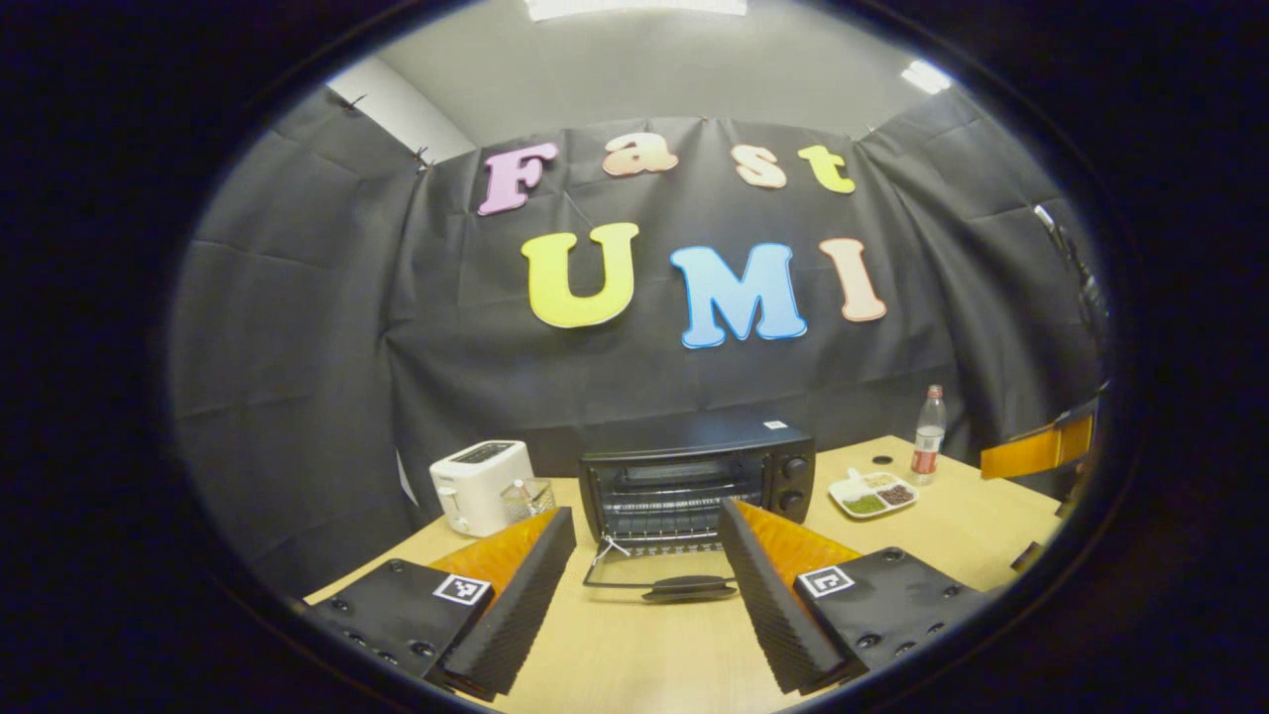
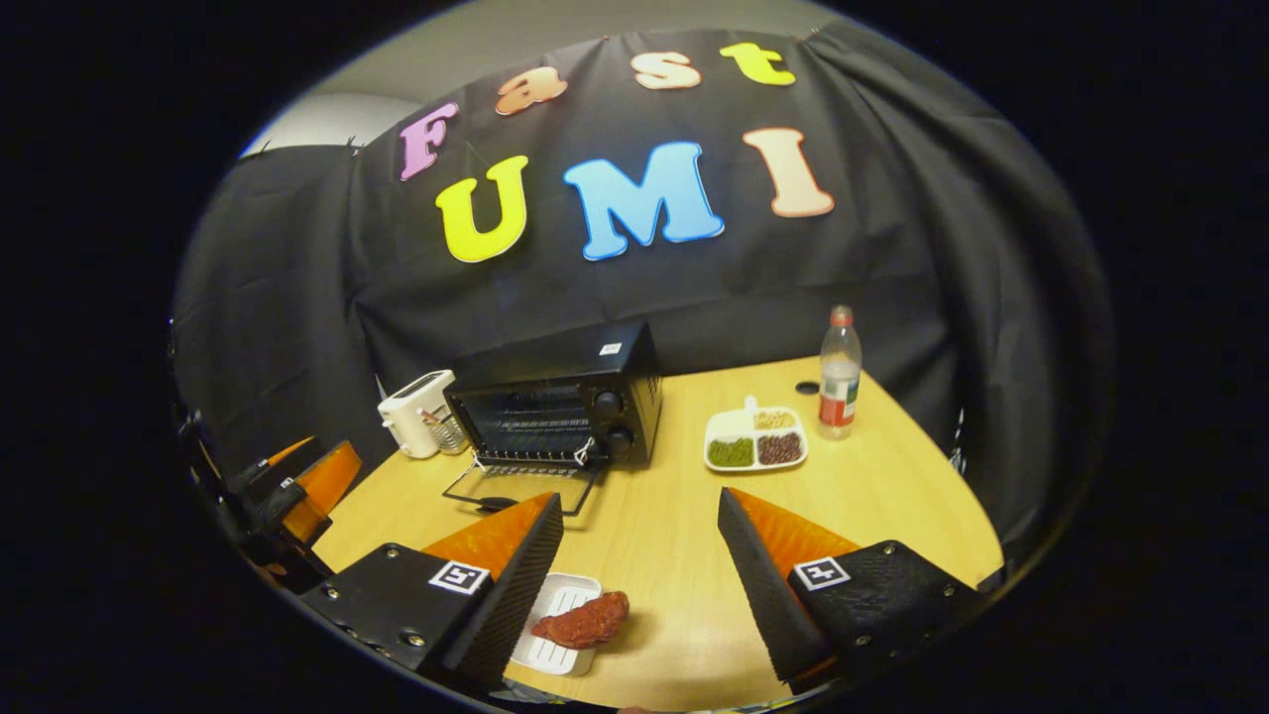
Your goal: Open the electric oven with the left hand, put the food in, and close the electric oven.
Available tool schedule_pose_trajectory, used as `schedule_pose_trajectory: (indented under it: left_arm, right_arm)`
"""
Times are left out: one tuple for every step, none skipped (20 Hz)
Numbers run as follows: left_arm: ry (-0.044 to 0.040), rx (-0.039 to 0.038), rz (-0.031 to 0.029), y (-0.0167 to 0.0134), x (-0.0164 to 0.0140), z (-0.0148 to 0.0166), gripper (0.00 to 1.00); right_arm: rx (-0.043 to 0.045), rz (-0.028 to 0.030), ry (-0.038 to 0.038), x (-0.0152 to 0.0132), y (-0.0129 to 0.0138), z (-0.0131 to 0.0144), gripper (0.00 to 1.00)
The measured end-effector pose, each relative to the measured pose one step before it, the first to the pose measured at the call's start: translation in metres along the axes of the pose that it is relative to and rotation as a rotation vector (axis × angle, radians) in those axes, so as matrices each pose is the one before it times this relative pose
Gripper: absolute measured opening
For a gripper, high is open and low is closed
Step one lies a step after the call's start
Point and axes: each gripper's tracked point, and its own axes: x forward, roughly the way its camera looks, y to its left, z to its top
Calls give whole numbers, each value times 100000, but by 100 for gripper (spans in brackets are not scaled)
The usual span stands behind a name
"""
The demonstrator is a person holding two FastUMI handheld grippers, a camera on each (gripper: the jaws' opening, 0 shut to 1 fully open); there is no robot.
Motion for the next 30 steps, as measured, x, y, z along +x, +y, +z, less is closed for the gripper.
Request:
schedule_pose_trajectory:
  left_arm:
    - [-1023, -417, 657, 358, -449, 766, 90]
    - [-1232, -872, 702, 363, -518, 851, 90]
    - [-1339, -1151, 1041, 442, -474, 941, 95]
    - [-1405, -1273, 1060, 399, -407, 714, 100]
    - [-910, -1070, 1044, 326, -254, 625, 100]
    - [-1071, -697, 593, 350, -94, 377, 100]
    - [-297, 29, 250, 127, -83, 251, 100]
    - [292, 811, 268, 168, -42, -262, 100]
    - [227, 1014, 517, 263, -38, -149, 97]
    - [28, 509, 464, 192, 43, -33, 97]
    - [292, -222, 219, 80, -188, -86, 97]
    - [1009, -811, 328, 184, -225, -433, 98]
    - [675, -982, 118, 111, -209, -143, 99]
    - [329, -494, 773, 445, -120, 79, 100]
    - [72, -84, 893, 418, -223, -30, 90]
    - [59, 90, 779, 395, -124, 27, 90]
    - [-71, 155, 589, 334, -134, 69, 90]
    - [-117, 233, 489, 262, -76, -39, 90]
    - [51, 316, 414, 172, 48, -21, 90]
    - [17, 279, 225, 78, -98, 0, 90]
    - [246, 84, 66, 5, -40, -43, 90]
    - [450, -210, -274, -45, -66, -190, 90]
    - [523, -87, -304, -14, -62, -197, 90]
    - [510, 249, -225, -81, 71, -144, 90]
    - [229, 427, -230, -65, 70, -100, 90]
    - [82, 365, -347, -66, -21, -40, 100]
    - [233, 357, -404, -34, 21, 64, 100]
    - [-31, 79, -196, -32, 211, 90, 100]
    - [-185, -250, 101, 85, 132, 177, 100]
    - [-135, -662, -226, -18, 38, -78, 100]
  right_arm:
    - [3393, 1118, 3784, 633, -148, -989, 96]
    - [3475, 1565, 3243, 416, -55, -808, 96]
    - [3547, 1125, 2871, 359, -122, -755, 96]
    - [3361, 1589, 3852, 297, -3, -964, 98]
    - [3062, 1831, 4154, 495, -39, -917, 98]
    - [1977, 1511, 4006, 382, 253, -1067, 98]
    - [1125, 608, 3221, 475, 80, -823, 98]
    - [1012, 657, 2884, 360, -38, -966, 98]
    - [1002, 1086, 2716, 540, 24, -803, 98]
    - [1473, 979, 3068, 446, 124, -947, 98]
    - [1621, 982, 3851, 568, 73, -848, 97]
    - [1675, 639, 2636, 299, 129, -816, 97]
    - [1172, 204, 2157, 318, -40, -472, 96]
    - [989, 204, 1539, 401, -63, -445, 96]
    - [1495, 561, 648, 174, 58, -320, 96]
    - [2180, 413, 1023, 270, -152, -295, 93]
    - [2963, 1065, 1361, 374, 113, -327, 84]
    - [3277, 1016, 1095, 127, 94, -271, 84]
    - [2867, 1056, 1085, 327, 52, -158, 84]
    - [2210, 207, 1232, 271, -167, -388, 84]
    - [1365, 83, 1378, 305, -149, -310, 84]
    - [1254, -704, 237, 251, -189, -95, 84]
    - [1826, -1495, -1749, 295, -602, 577, 57]
    - [1343, 817, 868, 49, 433, -533, 31]
    - [507, 968, -74, -186, 157, 192, 38]
    - [-1442, 691, -647, 187, 137, -335, 38]
    - [2015, 1422, -3111, -2, 249, 238, 27]
    - [-745, 1981, 788, -885, 893, 231, 21]
    - [-2200, 1524, -33, 131, 426, -88, 19]
    - [-3485, 664, 128, -115, 496, 2, 17]
